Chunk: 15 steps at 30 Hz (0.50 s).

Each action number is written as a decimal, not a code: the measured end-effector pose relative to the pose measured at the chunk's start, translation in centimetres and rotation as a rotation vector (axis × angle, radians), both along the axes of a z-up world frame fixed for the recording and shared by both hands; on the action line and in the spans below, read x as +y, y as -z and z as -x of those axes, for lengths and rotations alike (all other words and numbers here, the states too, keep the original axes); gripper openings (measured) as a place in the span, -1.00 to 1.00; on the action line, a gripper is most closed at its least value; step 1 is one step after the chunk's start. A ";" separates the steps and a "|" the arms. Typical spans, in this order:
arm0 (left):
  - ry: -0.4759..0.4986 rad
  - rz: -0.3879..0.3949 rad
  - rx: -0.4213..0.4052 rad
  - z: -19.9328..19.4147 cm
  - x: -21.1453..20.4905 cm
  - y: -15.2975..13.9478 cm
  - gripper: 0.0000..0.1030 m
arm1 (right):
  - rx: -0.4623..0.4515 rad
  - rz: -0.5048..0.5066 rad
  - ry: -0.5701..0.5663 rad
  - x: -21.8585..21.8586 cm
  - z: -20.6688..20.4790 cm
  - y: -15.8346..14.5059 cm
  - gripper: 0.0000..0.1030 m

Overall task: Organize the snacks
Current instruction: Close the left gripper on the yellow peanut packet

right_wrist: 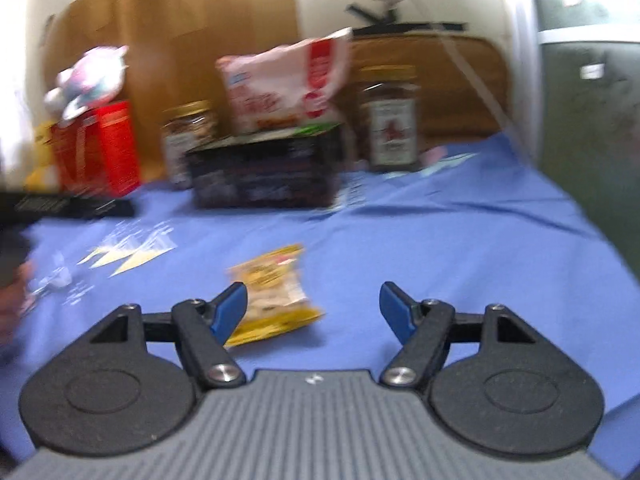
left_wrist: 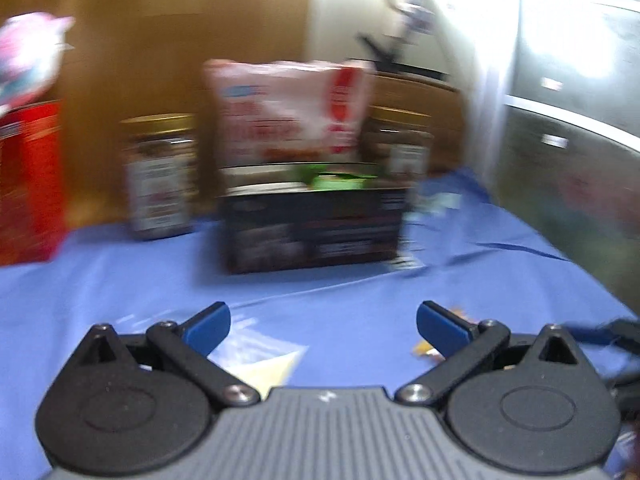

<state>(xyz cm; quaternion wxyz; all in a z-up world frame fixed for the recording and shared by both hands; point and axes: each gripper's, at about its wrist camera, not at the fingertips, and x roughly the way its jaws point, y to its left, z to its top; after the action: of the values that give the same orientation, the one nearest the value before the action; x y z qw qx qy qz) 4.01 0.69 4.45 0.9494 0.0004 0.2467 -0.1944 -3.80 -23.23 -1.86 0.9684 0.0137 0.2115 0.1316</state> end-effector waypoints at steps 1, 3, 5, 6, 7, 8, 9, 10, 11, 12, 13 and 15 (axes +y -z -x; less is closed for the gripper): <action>0.032 -0.006 0.002 -0.6 -1.0 0.0 0.99 | 0.013 0.010 -0.014 0.6 -0.1 0.1 0.46; 0.113 -0.024 0.019 -1.8 -2.9 0.4 0.99 | 0.038 0.045 -0.026 1.5 -0.5 0.6 0.45; 0.187 -0.032 0.066 -3.1 -4.7 1.2 0.97 | 0.052 0.088 -0.014 2.0 -0.9 0.9 0.32; 0.212 -0.037 0.099 -3.8 -5.5 1.8 0.93 | 0.053 0.094 -0.007 1.8 -1.2 0.9 0.25; 0.235 -0.038 0.129 -4.3 -6.2 2.2 0.90 | 0.047 0.092 0.013 1.5 -1.2 0.8 0.11; 0.254 -0.036 0.157 -4.8 -6.8 2.7 0.86 | 0.041 0.091 0.045 1.0 -1.2 0.8 0.02; 0.269 -0.031 0.181 -5.0 -7.3 3.1 0.84 | 0.033 0.093 0.083 0.5 -1.3 0.7 0.02; 0.285 -0.024 0.200 -5.1 -7.7 3.4 0.84 | 0.027 0.090 0.113 0.0 -1.4 0.7 0.02; 0.296 -0.019 0.211 -5.2 -7.9 3.5 0.84 | 0.024 0.074 0.121 -0.5 -1.4 0.6 0.02; 0.302 -0.020 0.215 -5.2 -8.1 3.6 0.84 | 0.024 0.052 0.115 -0.9 -1.2 0.6 0.03; 0.303 -0.024 0.216 -5.2 -8.3 3.6 0.84 | 0.022 0.038 0.108 -1.1 -1.1 0.6 0.03; 0.298 -0.023 0.238 -5.4 -8.5 3.6 0.76 | 0.022 0.047 0.102 -1.0 -1.2 0.6 0.03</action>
<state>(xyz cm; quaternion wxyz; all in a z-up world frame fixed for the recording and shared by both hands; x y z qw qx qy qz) 9.42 -7.78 0.86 0.8742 0.0247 0.3564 -0.3289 -2.55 -24.21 -2.44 0.9715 0.0031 0.2239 0.0772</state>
